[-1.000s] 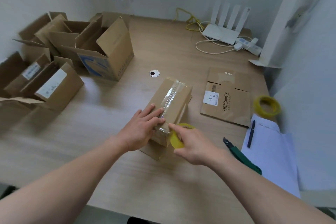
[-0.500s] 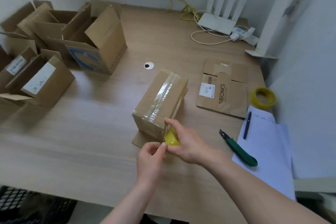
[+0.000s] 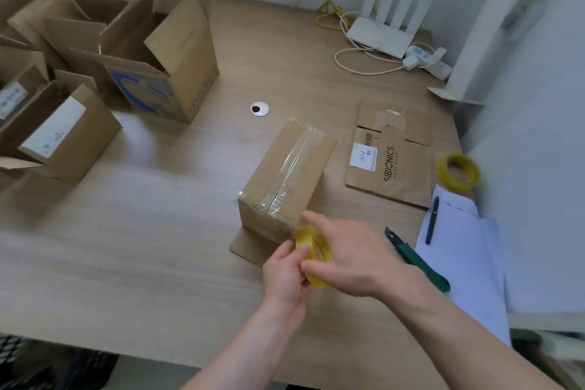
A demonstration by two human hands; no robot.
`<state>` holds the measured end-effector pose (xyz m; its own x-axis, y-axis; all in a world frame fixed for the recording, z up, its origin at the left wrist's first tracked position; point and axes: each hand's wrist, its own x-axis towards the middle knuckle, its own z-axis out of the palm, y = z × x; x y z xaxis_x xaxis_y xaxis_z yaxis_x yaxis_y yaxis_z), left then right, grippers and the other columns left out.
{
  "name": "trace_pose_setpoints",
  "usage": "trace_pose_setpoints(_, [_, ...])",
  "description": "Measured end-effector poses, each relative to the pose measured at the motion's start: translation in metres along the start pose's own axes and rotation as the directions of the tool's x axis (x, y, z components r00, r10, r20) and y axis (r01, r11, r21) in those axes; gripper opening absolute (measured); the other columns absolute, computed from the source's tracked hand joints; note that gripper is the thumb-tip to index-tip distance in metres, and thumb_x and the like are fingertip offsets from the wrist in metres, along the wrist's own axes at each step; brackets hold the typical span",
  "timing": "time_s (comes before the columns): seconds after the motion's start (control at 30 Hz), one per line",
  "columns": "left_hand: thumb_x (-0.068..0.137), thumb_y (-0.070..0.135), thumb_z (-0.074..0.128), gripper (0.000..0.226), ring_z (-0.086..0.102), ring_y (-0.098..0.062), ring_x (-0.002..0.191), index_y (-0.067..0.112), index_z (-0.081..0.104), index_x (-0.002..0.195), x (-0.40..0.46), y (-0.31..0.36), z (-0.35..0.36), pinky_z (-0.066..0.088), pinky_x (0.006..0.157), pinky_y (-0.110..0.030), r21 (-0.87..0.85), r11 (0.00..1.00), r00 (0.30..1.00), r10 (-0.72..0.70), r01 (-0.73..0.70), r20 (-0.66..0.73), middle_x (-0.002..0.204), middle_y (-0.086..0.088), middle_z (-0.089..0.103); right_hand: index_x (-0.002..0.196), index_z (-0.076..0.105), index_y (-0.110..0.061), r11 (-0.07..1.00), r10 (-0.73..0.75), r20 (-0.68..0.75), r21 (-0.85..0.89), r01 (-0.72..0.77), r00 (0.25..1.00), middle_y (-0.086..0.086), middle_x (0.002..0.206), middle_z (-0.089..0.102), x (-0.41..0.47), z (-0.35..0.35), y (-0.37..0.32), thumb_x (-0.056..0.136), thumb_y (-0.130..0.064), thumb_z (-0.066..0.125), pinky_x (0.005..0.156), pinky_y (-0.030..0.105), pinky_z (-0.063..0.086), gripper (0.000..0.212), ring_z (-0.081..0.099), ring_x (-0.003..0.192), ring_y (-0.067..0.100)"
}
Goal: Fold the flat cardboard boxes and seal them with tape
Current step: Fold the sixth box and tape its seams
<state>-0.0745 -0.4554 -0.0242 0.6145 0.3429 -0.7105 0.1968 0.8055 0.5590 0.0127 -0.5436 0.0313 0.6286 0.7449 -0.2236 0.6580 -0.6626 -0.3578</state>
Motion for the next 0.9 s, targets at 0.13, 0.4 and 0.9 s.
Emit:
trace_pose_setpoints(0.13, [0.092, 0.006, 0.057, 0.014, 0.061, -0.027, 0.074, 0.012, 0.069, 0.091, 0.002, 0.001, 0.001, 0.051, 0.060, -0.027, 0.048, 0.999, 0.999, 0.017, -0.015, -0.040, 0.074, -0.007, 0.067, 0.135, 0.049, -0.040, 0.892, 0.436, -0.165, 0.206, -0.401, 0.885, -0.015, 0.088, 0.059, -0.016, -0.004, 0.072, 0.075, -0.053, 0.058, 0.065, 0.027, 0.038, 0.063, 0.058, 0.087, 0.012])
trace_pose_setpoints(0.4, [0.091, -0.003, 0.052, 0.016, 0.057, -0.021, 0.049, 0.008, 0.064, 0.092, 0.009, 0.013, -0.003, 0.049, 0.050, -0.026, -0.059, 0.998, 0.992, 0.013, -0.020, -0.128, 0.067, -0.013, 0.062, 0.123, 0.055, -0.025, 0.744, 0.663, 0.034, -0.142, -0.653, 0.748, -0.001, 0.096, 0.048, -0.070, 0.055, 0.165, 0.091, -0.031, 0.054, 0.064, 0.032, 0.046, 0.033, 0.050, 0.084, 0.021])
trace_pose_setpoints(0.9, [0.093, 0.006, 0.061, 0.010, 0.055, -0.015, 0.047, 0.014, 0.062, 0.087, 0.023, 0.036, -0.013, 0.048, 0.043, -0.024, 0.032, 0.993, 0.976, 0.119, -0.115, -0.181, 0.063, -0.004, 0.061, 0.108, 0.047, -0.029, 0.725, 0.655, -0.115, 0.375, -0.578, 0.747, 0.003, 0.062, 0.057, -0.060, 0.050, 0.146, 0.090, -0.010, 0.047, 0.054, 0.039, 0.041, 0.027, 0.055, 0.057, 0.024])
